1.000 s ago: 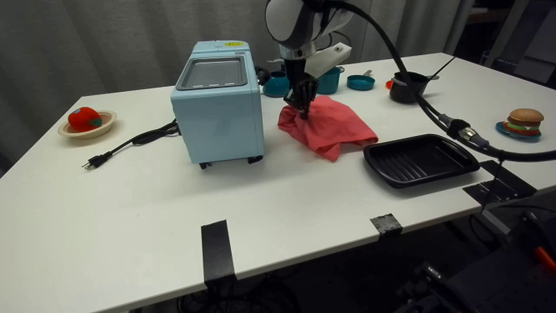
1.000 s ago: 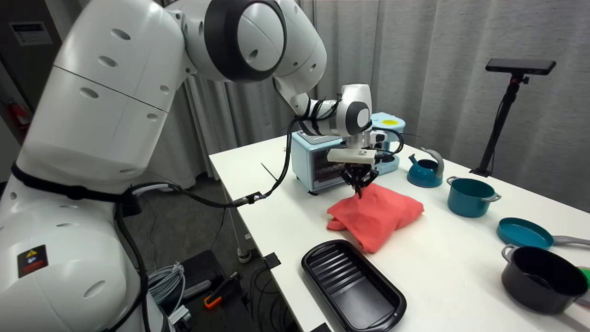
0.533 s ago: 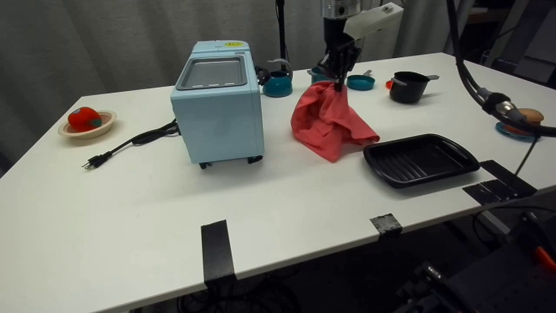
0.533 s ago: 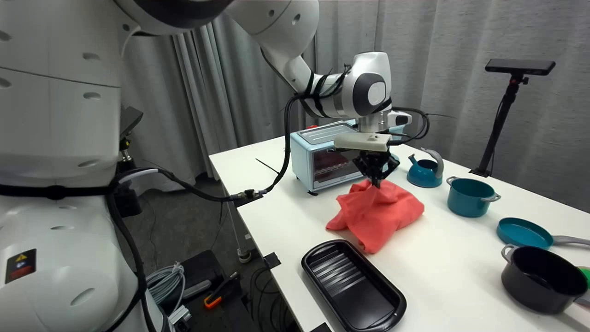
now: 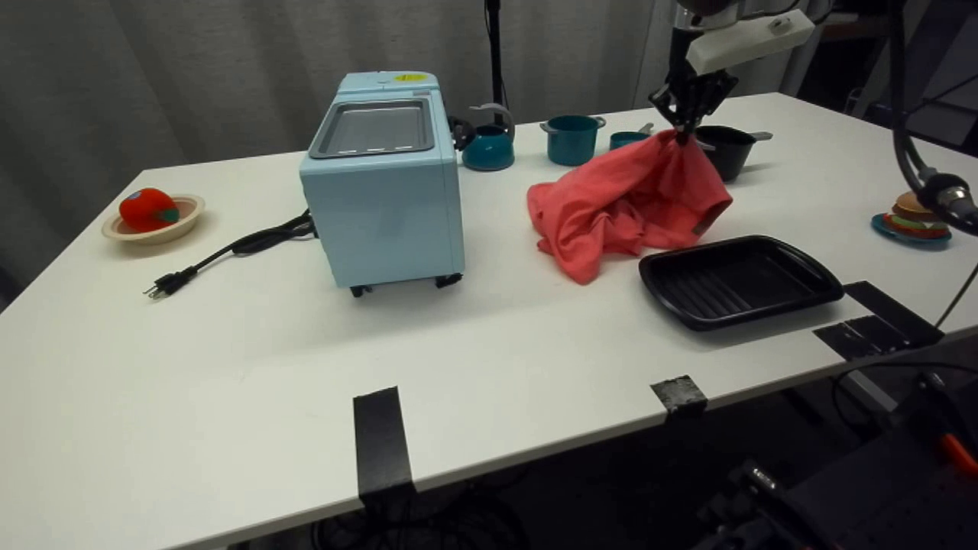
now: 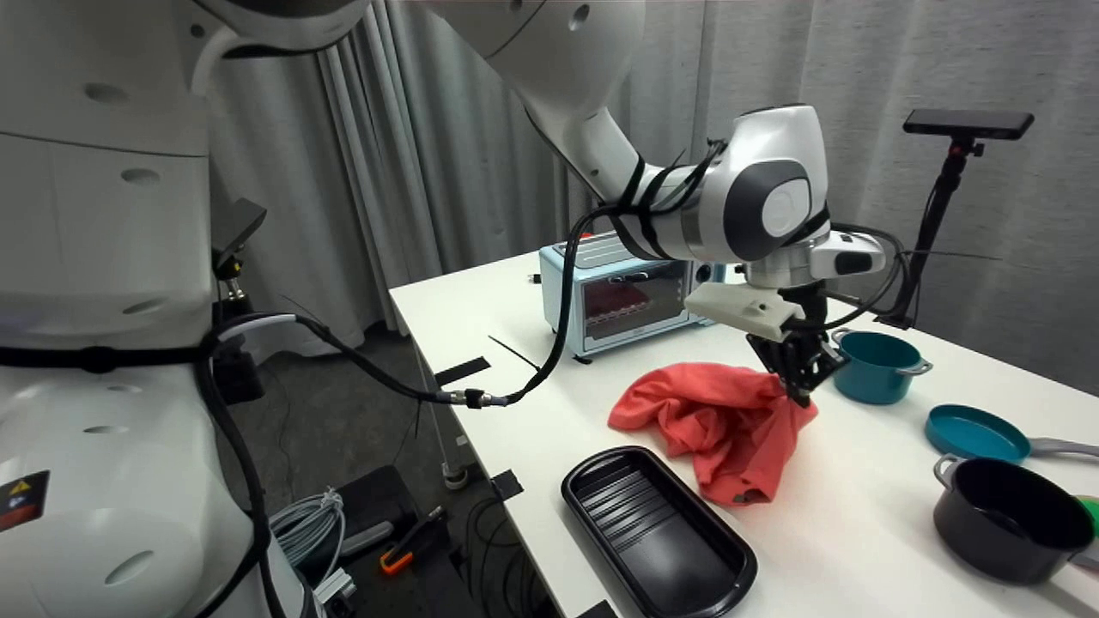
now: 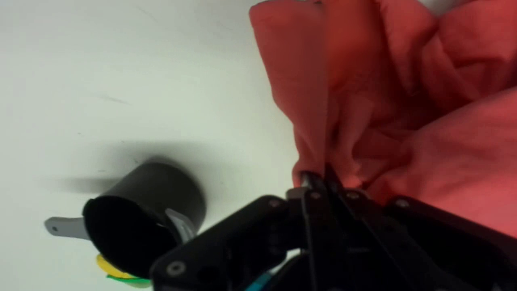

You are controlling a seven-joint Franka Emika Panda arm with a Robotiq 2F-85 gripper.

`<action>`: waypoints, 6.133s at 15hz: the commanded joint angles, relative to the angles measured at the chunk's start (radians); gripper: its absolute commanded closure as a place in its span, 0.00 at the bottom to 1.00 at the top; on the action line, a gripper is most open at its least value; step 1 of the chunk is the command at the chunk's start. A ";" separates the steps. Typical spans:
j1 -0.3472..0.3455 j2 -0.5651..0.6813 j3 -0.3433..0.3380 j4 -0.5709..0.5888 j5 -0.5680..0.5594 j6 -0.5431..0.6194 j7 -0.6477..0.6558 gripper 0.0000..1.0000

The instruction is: Unfold the shirt

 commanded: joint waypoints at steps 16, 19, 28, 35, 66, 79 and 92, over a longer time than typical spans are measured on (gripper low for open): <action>0.152 -0.007 0.031 0.010 -0.220 0.035 0.303 0.00; 0.146 0.030 0.107 0.043 -0.147 0.043 0.171 0.00; 0.156 0.198 0.175 0.161 -0.008 -0.103 -0.020 0.00; 0.187 0.234 0.163 0.221 -0.023 -0.296 0.011 0.30; 0.102 -0.060 -0.089 0.046 -0.436 -0.343 0.661 1.00; 0.025 -0.105 -0.010 0.013 -0.463 -0.304 0.720 0.12; 0.027 0.118 0.143 0.159 -0.064 0.165 0.137 0.00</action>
